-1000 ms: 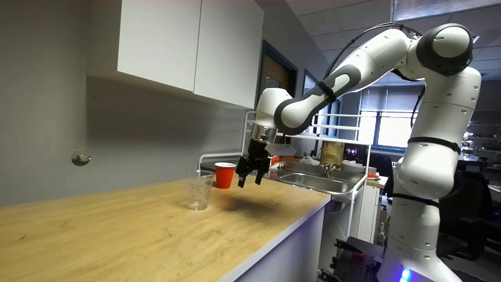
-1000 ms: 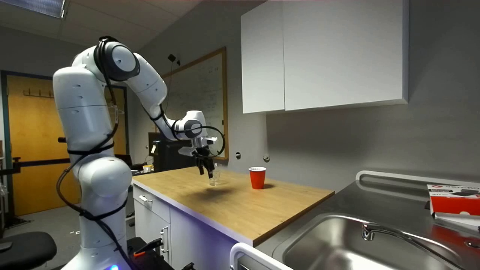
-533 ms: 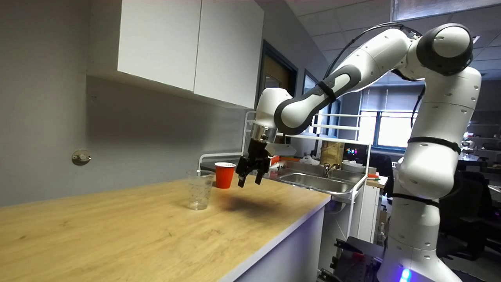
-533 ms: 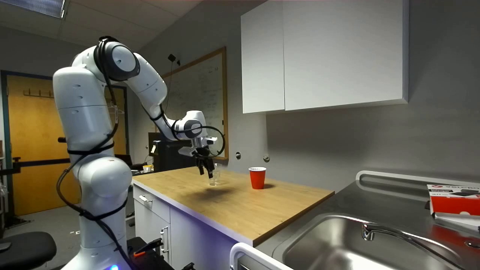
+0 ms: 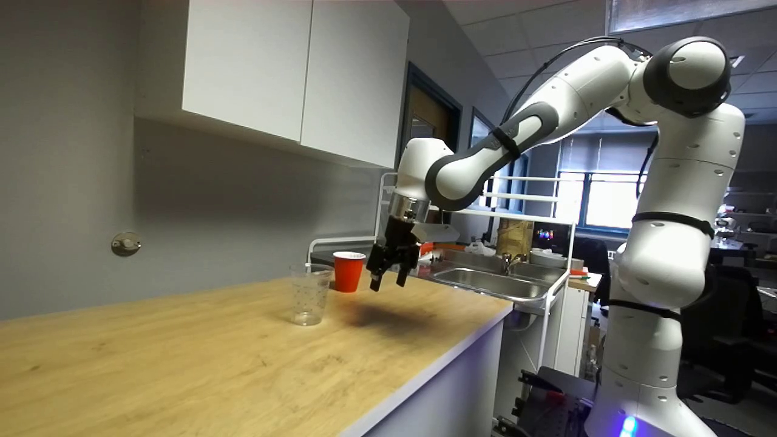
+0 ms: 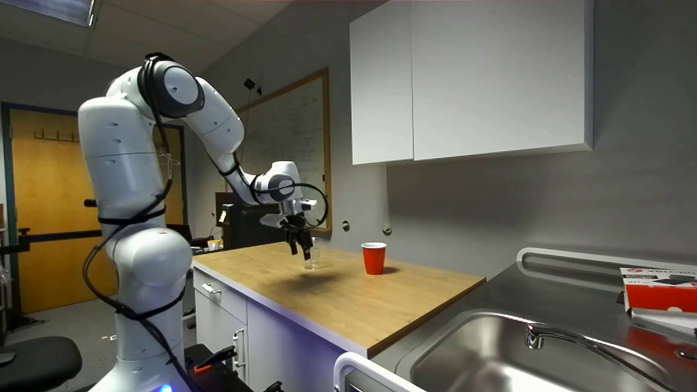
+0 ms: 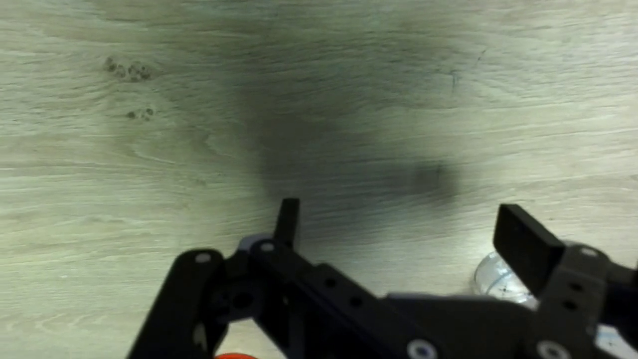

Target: Pour the contents of the red cup into the clear cup

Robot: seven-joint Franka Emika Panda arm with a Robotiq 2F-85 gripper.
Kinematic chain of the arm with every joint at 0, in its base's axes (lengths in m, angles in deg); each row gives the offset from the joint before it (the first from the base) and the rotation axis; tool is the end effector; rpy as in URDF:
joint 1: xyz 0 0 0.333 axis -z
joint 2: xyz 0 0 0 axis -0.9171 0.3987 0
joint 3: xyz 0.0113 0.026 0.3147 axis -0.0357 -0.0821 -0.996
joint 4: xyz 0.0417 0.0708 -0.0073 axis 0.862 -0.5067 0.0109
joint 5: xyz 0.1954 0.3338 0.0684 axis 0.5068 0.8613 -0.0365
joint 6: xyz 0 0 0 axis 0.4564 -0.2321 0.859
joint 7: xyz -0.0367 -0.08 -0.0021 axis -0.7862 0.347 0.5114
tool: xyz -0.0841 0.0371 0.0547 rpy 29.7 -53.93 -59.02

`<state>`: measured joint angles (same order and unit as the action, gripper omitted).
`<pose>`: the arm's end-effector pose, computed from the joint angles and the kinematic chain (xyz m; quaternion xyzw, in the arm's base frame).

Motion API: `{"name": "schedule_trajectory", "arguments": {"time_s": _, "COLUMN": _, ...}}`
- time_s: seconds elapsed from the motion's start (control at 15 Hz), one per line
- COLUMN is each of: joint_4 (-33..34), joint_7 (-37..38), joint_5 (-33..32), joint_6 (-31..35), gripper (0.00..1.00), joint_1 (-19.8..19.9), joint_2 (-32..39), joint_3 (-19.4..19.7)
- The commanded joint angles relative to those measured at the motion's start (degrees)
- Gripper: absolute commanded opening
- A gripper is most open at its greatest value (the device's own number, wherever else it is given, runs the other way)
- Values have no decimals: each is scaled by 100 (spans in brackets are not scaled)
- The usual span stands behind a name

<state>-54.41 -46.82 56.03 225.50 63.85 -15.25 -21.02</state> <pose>0.4557 0.1369 0.3764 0.9935 -0.0548 0.0999 0.0015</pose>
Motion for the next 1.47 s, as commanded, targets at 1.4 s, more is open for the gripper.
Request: {"name": "schedule_trajectory", "arguments": {"time_s": 1.4, "joint_4": 3420, "joint_7": 306, "joint_5": -1262, "joint_6": -349, "gripper": 100, "joint_1": 378, "joint_2": 1769, "joint_3": 1160}}
